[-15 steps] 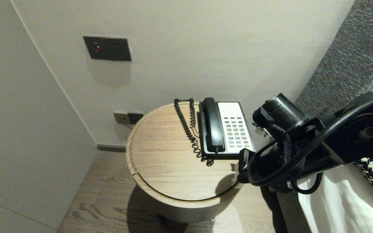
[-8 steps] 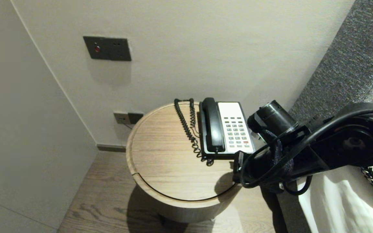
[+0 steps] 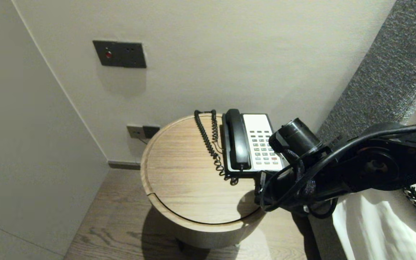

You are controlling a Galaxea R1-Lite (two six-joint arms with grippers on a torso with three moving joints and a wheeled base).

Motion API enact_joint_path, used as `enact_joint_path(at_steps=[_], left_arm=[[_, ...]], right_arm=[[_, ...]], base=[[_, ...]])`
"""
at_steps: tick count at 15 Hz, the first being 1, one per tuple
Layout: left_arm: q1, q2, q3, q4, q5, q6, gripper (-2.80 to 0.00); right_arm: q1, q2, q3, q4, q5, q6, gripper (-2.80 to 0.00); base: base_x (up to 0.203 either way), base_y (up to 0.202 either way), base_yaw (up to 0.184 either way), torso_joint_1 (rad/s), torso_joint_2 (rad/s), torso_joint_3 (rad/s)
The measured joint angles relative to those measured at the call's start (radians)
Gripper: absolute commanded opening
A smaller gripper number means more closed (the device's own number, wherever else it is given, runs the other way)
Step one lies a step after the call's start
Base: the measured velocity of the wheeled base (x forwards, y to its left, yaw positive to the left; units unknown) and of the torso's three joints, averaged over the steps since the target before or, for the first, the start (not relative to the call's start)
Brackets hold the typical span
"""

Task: Open the nightstand drawer

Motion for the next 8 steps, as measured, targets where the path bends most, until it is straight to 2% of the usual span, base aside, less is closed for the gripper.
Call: enact_joint_path(at_steps=[8], left_arm=[[0.000, 0.000, 0.000, 0.000, 0.000, 0.000, -2.80]], right_arm=[[0.006, -0.010, 0.066, -0.012, 0.000, -0.001, -2.80]], base=[[0.000, 0.000, 0.000, 0.000, 0.00, 0.000]])
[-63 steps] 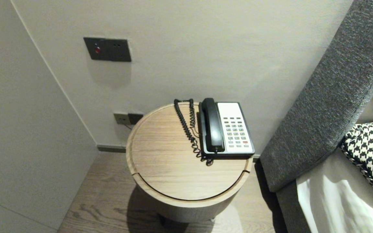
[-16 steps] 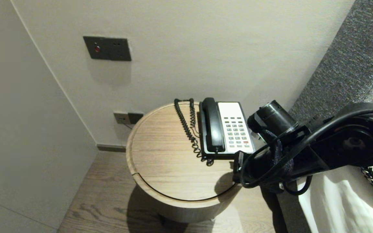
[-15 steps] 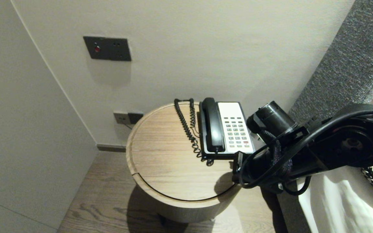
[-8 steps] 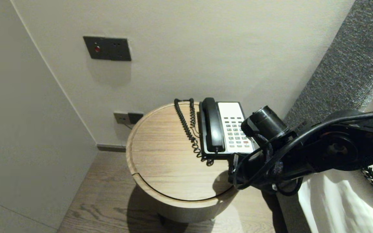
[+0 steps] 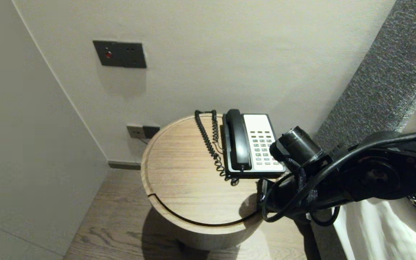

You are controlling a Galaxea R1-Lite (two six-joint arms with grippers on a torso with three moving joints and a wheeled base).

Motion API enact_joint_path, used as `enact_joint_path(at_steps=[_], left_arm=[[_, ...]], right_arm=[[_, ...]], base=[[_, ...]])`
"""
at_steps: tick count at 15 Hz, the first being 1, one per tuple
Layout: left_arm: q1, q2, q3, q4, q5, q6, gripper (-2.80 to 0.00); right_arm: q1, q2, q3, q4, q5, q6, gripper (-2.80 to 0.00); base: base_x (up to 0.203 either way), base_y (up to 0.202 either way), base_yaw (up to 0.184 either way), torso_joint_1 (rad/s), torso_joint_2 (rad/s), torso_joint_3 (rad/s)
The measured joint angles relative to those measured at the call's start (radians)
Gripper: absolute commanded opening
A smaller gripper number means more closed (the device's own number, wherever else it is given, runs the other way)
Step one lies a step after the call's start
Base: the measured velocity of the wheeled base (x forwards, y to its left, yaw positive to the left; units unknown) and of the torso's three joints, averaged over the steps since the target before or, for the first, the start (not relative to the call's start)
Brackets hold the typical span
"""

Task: Open the nightstand drawer

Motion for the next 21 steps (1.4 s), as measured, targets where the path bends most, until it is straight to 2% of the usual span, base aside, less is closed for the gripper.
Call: enact_joint_path(at_steps=[7, 17, 21], left_arm=[[0.000, 0.000, 0.000, 0.000, 0.000, 0.000, -2.80], [0.000, 0.000, 0.000, 0.000, 0.000, 0.000, -2.80], [0.000, 0.000, 0.000, 0.000, 0.000, 0.000, -2.80]], right_arm=[[0.046, -0.048, 0.071, 0.006, -0.002, 0.001, -2.80], [0.169, -0.167, 0.261, 0.004, 0.004, 0.002, -2.80], [0.197, -0.208, 0.303, 0.006, 0.055, 0.003, -2.80]], base=[[0.000, 0.000, 0.000, 0.000, 0.00, 0.000], [0.000, 0.000, 0.000, 0.000, 0.00, 0.000], [0.000, 0.000, 0.000, 0.000, 0.00, 0.000]])
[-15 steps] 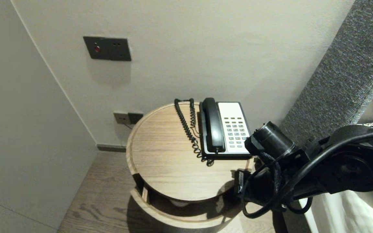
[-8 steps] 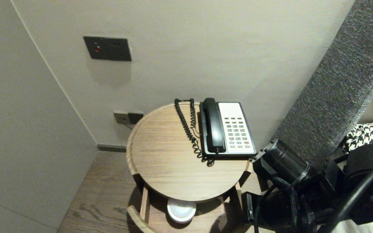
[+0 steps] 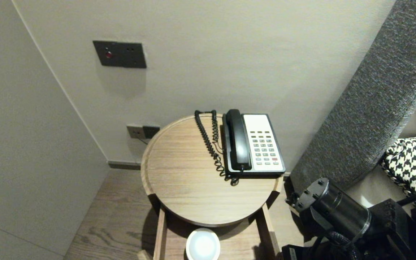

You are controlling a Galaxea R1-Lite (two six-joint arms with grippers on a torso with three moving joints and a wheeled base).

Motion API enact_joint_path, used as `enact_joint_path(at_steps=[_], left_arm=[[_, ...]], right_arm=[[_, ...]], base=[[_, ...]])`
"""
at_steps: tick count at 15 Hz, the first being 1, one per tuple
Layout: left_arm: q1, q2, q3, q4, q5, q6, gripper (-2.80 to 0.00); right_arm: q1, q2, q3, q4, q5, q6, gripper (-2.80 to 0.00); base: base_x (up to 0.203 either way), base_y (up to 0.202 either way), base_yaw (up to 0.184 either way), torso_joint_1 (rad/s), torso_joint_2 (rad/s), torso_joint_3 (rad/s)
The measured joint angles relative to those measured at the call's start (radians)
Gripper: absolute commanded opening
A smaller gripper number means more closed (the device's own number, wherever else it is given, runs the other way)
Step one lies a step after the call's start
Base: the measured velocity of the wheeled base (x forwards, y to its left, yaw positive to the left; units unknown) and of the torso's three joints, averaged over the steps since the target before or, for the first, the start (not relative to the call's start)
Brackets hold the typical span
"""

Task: Open the nightstand drawer

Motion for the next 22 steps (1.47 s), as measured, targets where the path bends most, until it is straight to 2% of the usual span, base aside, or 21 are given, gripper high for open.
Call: enact_joint_path(at_steps=[6, 12, 18, 22], left_arm=[[0.000, 0.000, 0.000, 0.000, 0.000, 0.000, -2.80], [0.000, 0.000, 0.000, 0.000, 0.000, 0.000, -2.80], [0.000, 0.000, 0.000, 0.000, 0.000, 0.000, -2.80], [0.000, 0.000, 0.000, 0.000, 0.000, 0.000, -2.80]], right_arm=[[0.011, -0.066, 0.077, -0.001, 0.055, -0.001, -2.80], [0.001, -0.112, 0.028, -0.020, 0.044, -0.008, -2.80], [0.001, -0.011, 0.018, -0.148, 0.040, -0.016, -2.80], [0.003, 0.051, 0.032, -0.167, 0.040, -0.014, -2.80]], base=[[0.000, 0.000, 0.000, 0.000, 0.00, 0.000], [0.000, 0.000, 0.000, 0.000, 0.00, 0.000], [0.000, 0.000, 0.000, 0.000, 0.00, 0.000], [0.000, 0.000, 0.000, 0.000, 0.00, 0.000]])
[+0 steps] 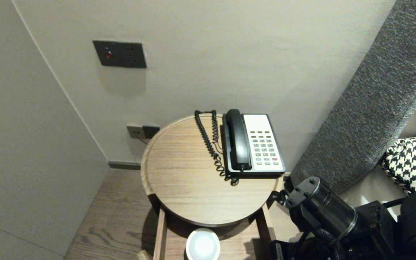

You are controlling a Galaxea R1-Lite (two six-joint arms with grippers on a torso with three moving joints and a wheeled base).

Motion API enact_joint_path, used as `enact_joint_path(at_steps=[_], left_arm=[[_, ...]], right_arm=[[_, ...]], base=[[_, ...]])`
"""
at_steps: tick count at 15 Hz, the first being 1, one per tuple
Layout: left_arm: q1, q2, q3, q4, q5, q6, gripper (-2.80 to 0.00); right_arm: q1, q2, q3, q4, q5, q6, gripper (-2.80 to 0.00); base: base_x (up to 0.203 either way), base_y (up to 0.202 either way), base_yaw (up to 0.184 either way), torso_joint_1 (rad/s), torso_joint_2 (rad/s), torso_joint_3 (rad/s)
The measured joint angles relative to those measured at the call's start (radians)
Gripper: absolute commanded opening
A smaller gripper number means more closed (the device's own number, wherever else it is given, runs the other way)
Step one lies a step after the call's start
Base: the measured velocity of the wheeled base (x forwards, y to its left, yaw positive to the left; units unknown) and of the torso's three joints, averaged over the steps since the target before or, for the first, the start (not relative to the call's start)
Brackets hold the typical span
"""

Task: Open the nightstand drawer

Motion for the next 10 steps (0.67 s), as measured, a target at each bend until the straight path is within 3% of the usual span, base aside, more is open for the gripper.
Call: enact_joint_path(at_steps=[10], left_arm=[[0.000, 0.000, 0.000, 0.000, 0.000, 0.000, -2.80]], right_arm=[[0.023, 0.001, 0.072, -0.009, -0.005, 0.000, -2.80]], base=[[0.000, 0.000, 0.000, 0.000, 0.00, 0.000]])
